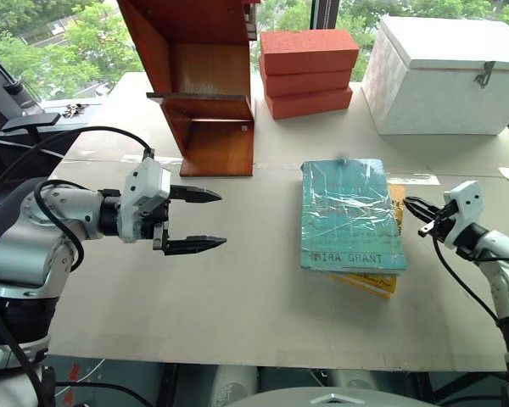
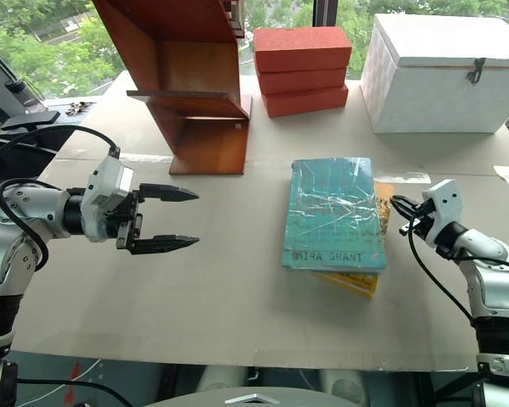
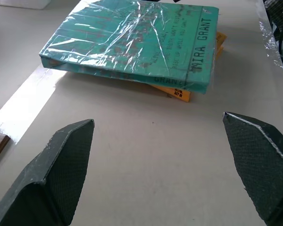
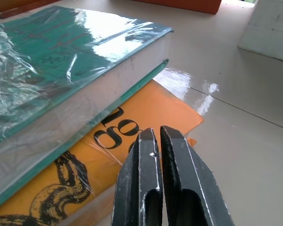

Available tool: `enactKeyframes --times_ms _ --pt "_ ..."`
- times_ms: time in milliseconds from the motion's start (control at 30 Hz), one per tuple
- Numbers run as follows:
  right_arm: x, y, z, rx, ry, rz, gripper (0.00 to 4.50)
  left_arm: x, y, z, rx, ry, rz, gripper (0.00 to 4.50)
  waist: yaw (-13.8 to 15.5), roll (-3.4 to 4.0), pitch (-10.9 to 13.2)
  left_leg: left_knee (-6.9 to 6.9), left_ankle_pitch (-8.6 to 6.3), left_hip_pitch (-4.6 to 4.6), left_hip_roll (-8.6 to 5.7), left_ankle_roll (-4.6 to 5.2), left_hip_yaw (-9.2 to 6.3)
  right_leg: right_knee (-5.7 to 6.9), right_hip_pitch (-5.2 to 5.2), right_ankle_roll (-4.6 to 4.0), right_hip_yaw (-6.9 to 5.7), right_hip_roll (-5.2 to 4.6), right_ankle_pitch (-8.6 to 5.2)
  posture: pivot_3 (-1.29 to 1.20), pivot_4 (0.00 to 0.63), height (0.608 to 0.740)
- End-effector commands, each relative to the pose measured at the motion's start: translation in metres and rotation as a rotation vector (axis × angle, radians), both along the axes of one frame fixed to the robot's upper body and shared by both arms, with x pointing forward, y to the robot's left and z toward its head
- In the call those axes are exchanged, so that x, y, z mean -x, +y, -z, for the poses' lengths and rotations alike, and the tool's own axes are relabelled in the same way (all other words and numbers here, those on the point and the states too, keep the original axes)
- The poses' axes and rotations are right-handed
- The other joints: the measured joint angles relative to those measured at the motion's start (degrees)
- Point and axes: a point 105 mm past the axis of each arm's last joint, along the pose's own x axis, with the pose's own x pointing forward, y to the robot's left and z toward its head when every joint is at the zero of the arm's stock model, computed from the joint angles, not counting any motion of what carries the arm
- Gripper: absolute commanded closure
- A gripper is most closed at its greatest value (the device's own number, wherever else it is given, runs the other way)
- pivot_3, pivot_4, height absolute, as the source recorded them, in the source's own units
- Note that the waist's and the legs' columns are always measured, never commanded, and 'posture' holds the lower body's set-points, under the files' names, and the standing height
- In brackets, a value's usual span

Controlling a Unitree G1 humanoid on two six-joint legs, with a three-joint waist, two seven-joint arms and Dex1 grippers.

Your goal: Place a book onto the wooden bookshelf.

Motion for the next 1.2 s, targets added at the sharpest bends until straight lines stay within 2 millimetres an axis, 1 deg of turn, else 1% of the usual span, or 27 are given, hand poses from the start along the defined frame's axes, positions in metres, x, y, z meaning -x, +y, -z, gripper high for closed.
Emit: enactKeyframes --times_ms 33,233,467,567,733,833,867,900,933,1000,1033,1067,1100,1200 --pt "0.003 0.013 -0.012 -0.01 -0.03 -0.068 4.5 0.002 0.003 -0.006 -0.011 -0.025 -0.004 0.03 0.0 0.0 0.0 0.0 0.0 0.0 0.0 0.0 0.0 0.0 0.0 0.0 0.0 0.0 0.0 0.0 0.15 0.72" --pt "0.005 0.019 -0.01 -0.041 -0.015 -0.102 4.5 0.001 0.006 -0.005 -0.01 -0.022 -0.015 0.03 0.0 0.0 0.0 0.01 0.0 0.0 0.0 0.0 0.0 0.0 0.0 0.0 0.0 0.0 0.0 0.0 0.15 0.72" --pt "0.007 0.027 -0.008 -0.039 -0.015 -0.127 4.5 -0.002 0.008 -0.002 -0.01 -0.015 -0.017 0.03 0.0 0.0 0.0 0.0 0.0 0.0 0.0 0.0 0.0 0.0 0.0 0.0 -0.01 0.0 0.0 0.0 0.15 0.72" --pt "0.008 0.032 -0.004 -0.032 -0.007 -0.145 4.5 -0.003 0.008 -0.001 -0.01 -0.015 -0.015 0.03 0.0 0.0 0.0 0.0 0.0 0.01 0.0 0.0 0.0 0.0 0.0 0.0 -0.01 0.0 0.0 0.0 0.15 0.72" --pt "0.011 0.034 -0.001 -0.033 0.009 -0.16 4.5 -0.003 0.008 0.0 -0.008 -0.011 -0.01 0.03 0.0 0.0 0.0 0.0 0.0 -0.01 0.0 0.0 0.01 0.0 0.0 0.0 -0.01 -0.01 0.0 0.0 0.15 0.72" --pt "0.011 0.025 -0.001 0.0 0.0 -0.122 4.5 -0.005 0.006 0.002 0.002 -0.007 -0.011 0.03 0.1 0.0 0.0 0.01 0.0 -0.01 0.0 0.0 0.0 0.01 0.0 0.0 -0.02 -0.01 0.0 0.0 0.15 0.72" --pt "0.011 0.019 -0.002 0.009 -0.007 -0.099 4.5 -0.008 0.004 0.004 0.009 -0.002 -0.023 0.03 0.1 0.0 0.0 0.01 0.0 0.0 0.0 0.0 0.0 0.01 0.0 0.0 -0.02 -0.01 0.0 0.0 0.15 0.72" --pt "0.012 0.011 -0.007 0.02 -0.025 -0.073 4.5 -0.012 0.0 0.007 0.033 0.017 -0.049 0.03 0.1 0.0 0.0 0.01 0.0 0.0 0.0 0.0 0.0 0.01 0.0 0.0 -0.02 0.0 0.0 0.0 0.15 0.72" --pt "0.019 0.003 -0.019 -0.01 -0.056 -0.067 4.5 -0.019 -0.009 0.012 0.082 0.05 -0.093 0.03 0.4 0.03 0.0 0.01 0.0 0.0 0.0 0.0 0.0 0.01 0.0 0.0 -0.02 0.0 0.0 0.0 0.15 0.72" --pt "0.032 -0.007 -0.034 -0.022 -0.09 -0.075 4.5 -0.028 -0.022 0.021 0.153 0.129 -0.162 0.03 0.7 0.05 0.0 0.03 0.0 -0.01 -0.03 0.0 0.0 0.02 0.02 0.01 -0.01 -0.03 0.0 0.0 0.15 0.72" --pt "0.042 -0.01 -0.041 -0.022 -0.09 -0.101 4.0 -0.031 -0.03 0.028 0.185 0.188 -0.197 0.0 1.2 0.12 0.0 0.05 0.0 -0.03 -0.1 0.0 -0.06 0.02 0.06 0.06 -0.02 -0.08 -0.03 0.0 0.15 0.72" --pt "0.052 -0.013 -0.049 -0.035 -0.087 -0.123 3.81 -0.033 -0.038 0.035 0.223 0.268 -0.228 0.0 1.2 0.09 0.0 0.05 0.0 -0.04 -0.16 0.0 -0.11 0.02 0.11 0.17 -0.02 -0.11 -0.05 0.0 0.15 0.72" --pt "0.061 -0.015 -0.056 -0.047 -0.085 -0.139 3.4 -0.035 -0.045 0.043 0.253 0.354 -0.255 0.0 1.1 0.05 0.0 0.07 0.0 -0.03 -0.16 0.0 -0.12 0.02 0.13 0.35 -0.02 -0.11 0.03 0.0 0.15 0.72" --pt "0.086 -0.015 -0.071 -0.084 -0.062 -0.187 2.11 -0.039 -0.063 0.059 0.316 0.559 -0.303 0.0 0.9 -0.08 0.0 0.1 0.0 -0.05 -0.16 0.0 -0.28 0.03 0.19 0.4 -0.13 -0.09 0.05 0.0 0.15 0.72"
